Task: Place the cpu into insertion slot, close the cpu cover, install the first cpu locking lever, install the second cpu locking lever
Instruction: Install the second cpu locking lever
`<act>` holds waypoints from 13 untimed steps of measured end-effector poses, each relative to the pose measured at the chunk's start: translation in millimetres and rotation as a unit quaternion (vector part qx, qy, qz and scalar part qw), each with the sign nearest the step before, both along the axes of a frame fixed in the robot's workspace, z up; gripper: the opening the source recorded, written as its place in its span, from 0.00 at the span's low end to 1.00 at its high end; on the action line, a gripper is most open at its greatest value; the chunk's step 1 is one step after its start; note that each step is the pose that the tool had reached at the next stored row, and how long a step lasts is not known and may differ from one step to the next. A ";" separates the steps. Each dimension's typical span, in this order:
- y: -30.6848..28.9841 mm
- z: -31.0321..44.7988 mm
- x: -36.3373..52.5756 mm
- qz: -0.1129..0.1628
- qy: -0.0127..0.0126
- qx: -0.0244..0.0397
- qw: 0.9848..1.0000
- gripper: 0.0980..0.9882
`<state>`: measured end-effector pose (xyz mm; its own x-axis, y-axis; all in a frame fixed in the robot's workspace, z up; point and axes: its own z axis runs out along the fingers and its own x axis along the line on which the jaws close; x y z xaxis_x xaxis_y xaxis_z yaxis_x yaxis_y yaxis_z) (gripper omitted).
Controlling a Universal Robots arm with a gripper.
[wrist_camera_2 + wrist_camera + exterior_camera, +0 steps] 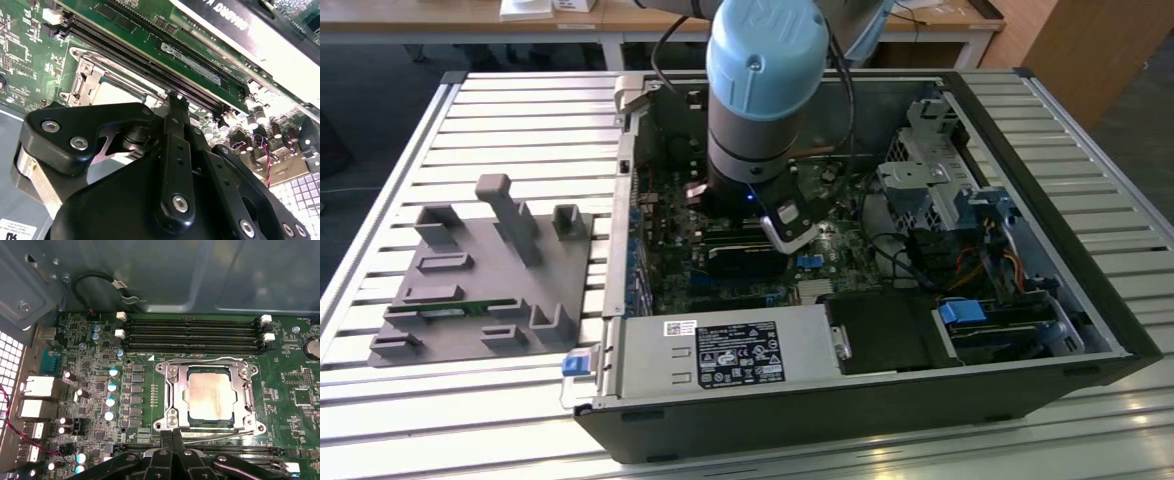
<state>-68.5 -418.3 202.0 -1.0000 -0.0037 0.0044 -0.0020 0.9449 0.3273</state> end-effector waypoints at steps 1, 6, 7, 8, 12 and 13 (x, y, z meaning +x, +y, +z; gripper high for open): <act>0.0 -0.5 -0.4 0.000 0.000 0.000 1.000 0.01; 0.0 -2.8 -1.1 0.000 0.000 0.001 1.000 0.01; 0.0 -3.0 -1.4 0.000 0.000 0.002 1.000 0.01; 0.0 -3.2 -1.5 0.000 0.000 0.003 1.000 0.01; -0.1 -4.0 -2.2 0.000 0.000 0.006 1.000 0.01; -0.1 -4.2 -2.3 0.000 0.000 0.007 1.000 0.01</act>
